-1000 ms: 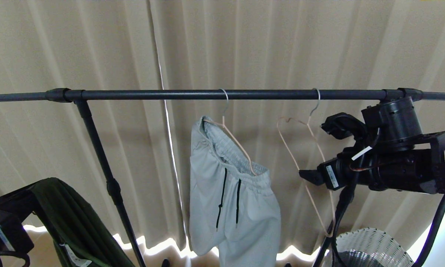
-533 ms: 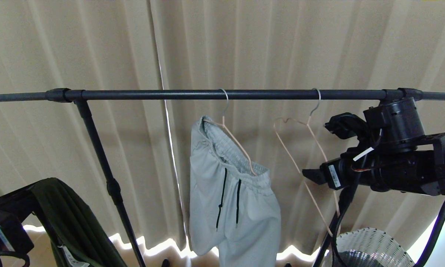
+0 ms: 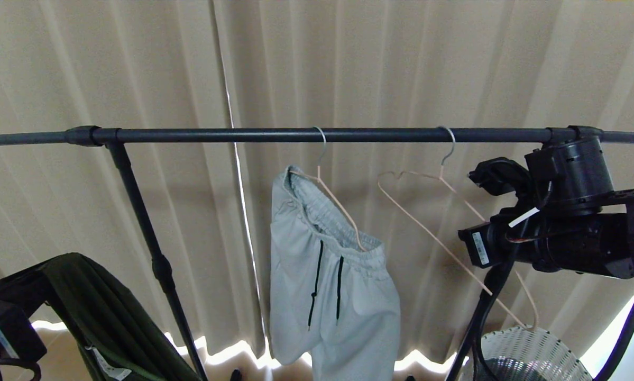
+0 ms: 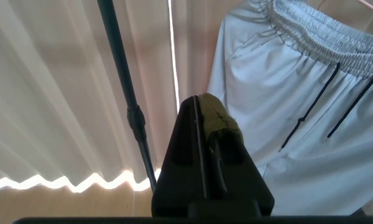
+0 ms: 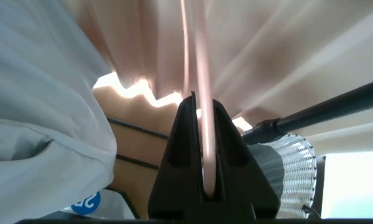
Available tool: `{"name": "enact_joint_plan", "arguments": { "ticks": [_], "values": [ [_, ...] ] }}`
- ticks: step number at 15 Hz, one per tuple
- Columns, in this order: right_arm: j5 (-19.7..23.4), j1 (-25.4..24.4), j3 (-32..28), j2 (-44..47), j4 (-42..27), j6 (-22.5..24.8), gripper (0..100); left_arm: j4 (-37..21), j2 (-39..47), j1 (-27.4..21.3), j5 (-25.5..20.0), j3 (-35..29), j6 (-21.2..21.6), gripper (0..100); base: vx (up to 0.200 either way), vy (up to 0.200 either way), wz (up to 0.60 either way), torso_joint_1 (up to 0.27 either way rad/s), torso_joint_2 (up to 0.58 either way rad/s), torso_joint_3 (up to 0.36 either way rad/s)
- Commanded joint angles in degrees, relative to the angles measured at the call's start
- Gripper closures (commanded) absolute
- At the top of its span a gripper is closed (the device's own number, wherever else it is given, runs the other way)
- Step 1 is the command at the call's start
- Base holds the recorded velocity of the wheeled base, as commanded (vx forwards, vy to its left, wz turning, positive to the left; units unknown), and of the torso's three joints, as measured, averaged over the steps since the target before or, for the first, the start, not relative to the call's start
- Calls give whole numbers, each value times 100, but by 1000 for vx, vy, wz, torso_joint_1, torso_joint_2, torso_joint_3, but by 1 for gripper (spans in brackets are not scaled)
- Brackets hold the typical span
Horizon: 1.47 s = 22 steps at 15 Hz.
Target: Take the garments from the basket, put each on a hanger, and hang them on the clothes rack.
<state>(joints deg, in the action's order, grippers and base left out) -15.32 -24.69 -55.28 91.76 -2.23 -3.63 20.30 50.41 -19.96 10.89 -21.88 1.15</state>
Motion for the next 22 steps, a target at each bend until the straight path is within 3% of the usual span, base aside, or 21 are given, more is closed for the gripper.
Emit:
{"name": "enact_joint_plan", "arguments": {
  "ticks": [1, 6, 11, 22],
  "values": [
    [3, -1, 0, -88, 12, 3, 100, 1, -5, 0, 1, 0, 0, 100, 0, 0, 0, 0, 0, 0],
    [12, -1, 150, -440, 74, -23, 100, 9, -13, 0, 1, 0, 8, 100, 0, 0, 0, 0, 0, 0],
    [3, -1, 738, -1099, 750, -6, 100, 1, 4, 0, 10, 17, 52, 100, 0, 0, 0, 0, 0, 0],
    [29, -1, 1231, -1679, 750, 12, 100, 1, -40, 9, 10, 17, 88, 100, -200, 0, 0, 3, 4, 2]
  ]
}}
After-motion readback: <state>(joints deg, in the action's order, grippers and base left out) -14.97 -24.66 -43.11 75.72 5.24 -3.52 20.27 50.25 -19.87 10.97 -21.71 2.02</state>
